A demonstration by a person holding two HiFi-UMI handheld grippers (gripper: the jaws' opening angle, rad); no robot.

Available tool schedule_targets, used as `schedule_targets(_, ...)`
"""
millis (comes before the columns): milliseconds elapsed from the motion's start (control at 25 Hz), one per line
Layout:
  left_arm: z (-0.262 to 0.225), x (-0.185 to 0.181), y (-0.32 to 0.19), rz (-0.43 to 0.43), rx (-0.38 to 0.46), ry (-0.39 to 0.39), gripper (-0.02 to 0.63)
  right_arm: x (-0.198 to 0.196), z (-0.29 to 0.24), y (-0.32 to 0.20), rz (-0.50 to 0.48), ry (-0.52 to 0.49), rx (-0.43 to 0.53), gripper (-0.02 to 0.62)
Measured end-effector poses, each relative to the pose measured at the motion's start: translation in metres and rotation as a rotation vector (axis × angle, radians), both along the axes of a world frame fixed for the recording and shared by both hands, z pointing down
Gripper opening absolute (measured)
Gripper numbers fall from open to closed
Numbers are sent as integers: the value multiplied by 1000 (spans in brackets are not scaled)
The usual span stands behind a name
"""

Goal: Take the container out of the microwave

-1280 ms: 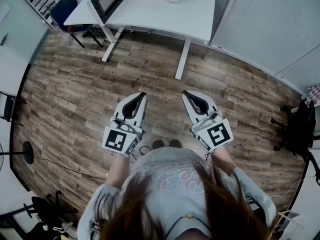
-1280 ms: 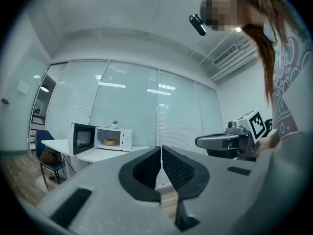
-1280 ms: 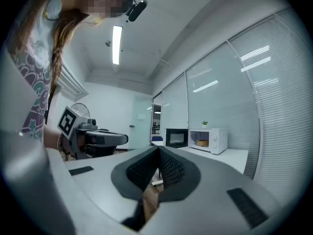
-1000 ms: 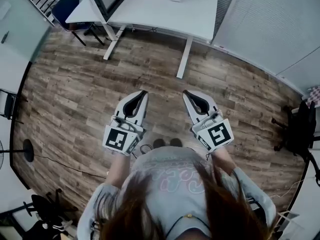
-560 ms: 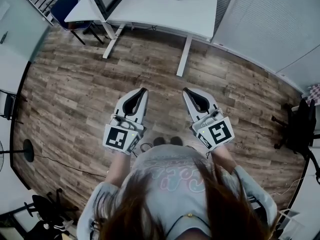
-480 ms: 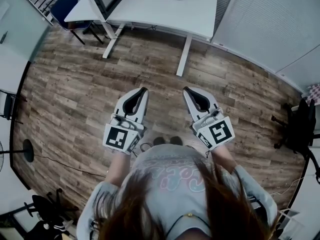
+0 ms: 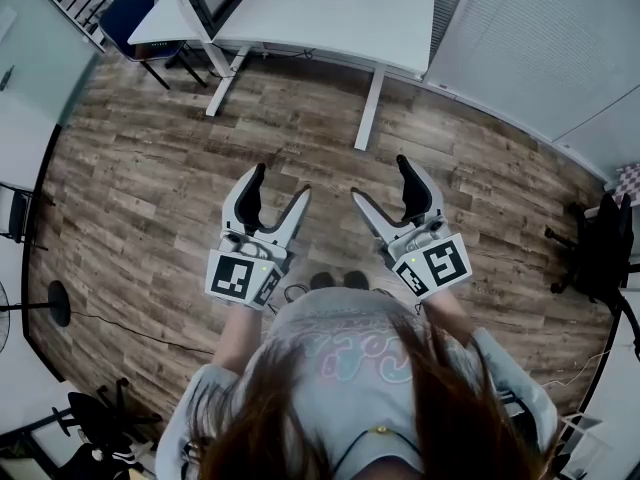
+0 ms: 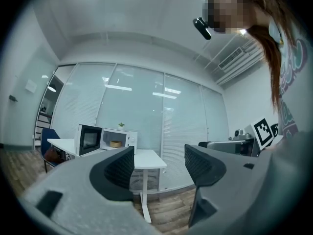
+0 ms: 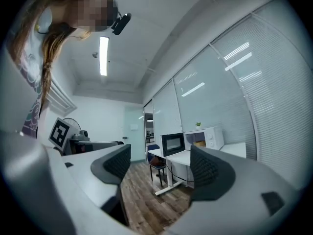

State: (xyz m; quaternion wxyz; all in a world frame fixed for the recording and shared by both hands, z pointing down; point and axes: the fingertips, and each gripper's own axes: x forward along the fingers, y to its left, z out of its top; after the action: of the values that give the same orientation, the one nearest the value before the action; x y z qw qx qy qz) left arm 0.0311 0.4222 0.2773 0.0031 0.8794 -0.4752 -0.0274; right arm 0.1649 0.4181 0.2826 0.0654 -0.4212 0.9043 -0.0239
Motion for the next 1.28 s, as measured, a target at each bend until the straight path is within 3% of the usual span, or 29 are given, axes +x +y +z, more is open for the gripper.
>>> schedule_targets(160, -1, -4, 4, 4, 12, -9, 308, -7, 0, 2, -5, -20, -10, 391)
schedule_targets(520, 3, -28, 9, 14, 4, 16, 308, -38, 12, 10, -39, 32, -40, 391)
schedule_targets(1000, 22, -71, 28, 36, -26, -12, 308, -82, 36, 32, -19, 34, -78, 391)
schedule_targets(1280, 20, -76, 18, 26, -11, -9, 308, -76, 31, 19, -4, 40, -58, 391)
